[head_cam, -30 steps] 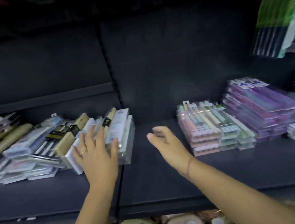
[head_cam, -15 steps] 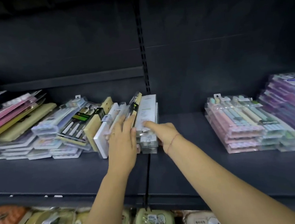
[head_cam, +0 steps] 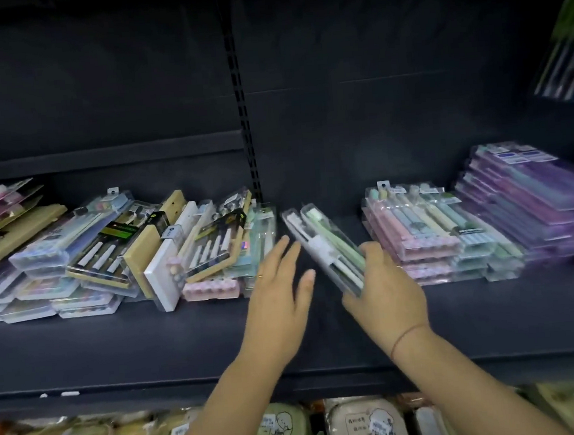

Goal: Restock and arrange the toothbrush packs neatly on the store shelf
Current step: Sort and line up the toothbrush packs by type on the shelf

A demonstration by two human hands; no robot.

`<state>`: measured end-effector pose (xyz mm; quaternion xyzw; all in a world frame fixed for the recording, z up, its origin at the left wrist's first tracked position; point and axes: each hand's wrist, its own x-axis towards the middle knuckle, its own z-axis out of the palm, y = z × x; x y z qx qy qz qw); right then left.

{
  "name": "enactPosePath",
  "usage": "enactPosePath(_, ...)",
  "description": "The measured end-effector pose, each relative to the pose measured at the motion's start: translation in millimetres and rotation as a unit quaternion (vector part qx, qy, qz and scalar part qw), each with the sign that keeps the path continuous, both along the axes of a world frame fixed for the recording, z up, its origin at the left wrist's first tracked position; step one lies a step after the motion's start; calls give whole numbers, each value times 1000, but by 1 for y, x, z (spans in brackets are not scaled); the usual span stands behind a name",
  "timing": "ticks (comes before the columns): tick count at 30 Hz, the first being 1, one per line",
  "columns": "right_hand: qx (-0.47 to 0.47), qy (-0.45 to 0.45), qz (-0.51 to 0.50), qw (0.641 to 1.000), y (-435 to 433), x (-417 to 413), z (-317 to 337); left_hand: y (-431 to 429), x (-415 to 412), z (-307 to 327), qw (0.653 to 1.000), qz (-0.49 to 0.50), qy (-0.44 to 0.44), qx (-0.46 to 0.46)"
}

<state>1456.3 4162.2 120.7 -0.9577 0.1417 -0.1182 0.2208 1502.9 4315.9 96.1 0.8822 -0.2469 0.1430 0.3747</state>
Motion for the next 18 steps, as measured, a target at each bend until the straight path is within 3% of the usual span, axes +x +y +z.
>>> enactPosePath(3,-78,35,47,995,-2,-21,-5,-12,-9,-7,998,-36,51,9)
enactPosePath(9,16,114,171,979,-22,-48,-13,-12,-13,-12,990,-44,135,13)
enactPosePath(14,71,115,231,964,-34,-72,-20,-1,-8,-10,963,-21,256,-76)
enactPosePath(18,70,104,240,963,-40,-79,-32,9,-7,-12,965,5,264,-3)
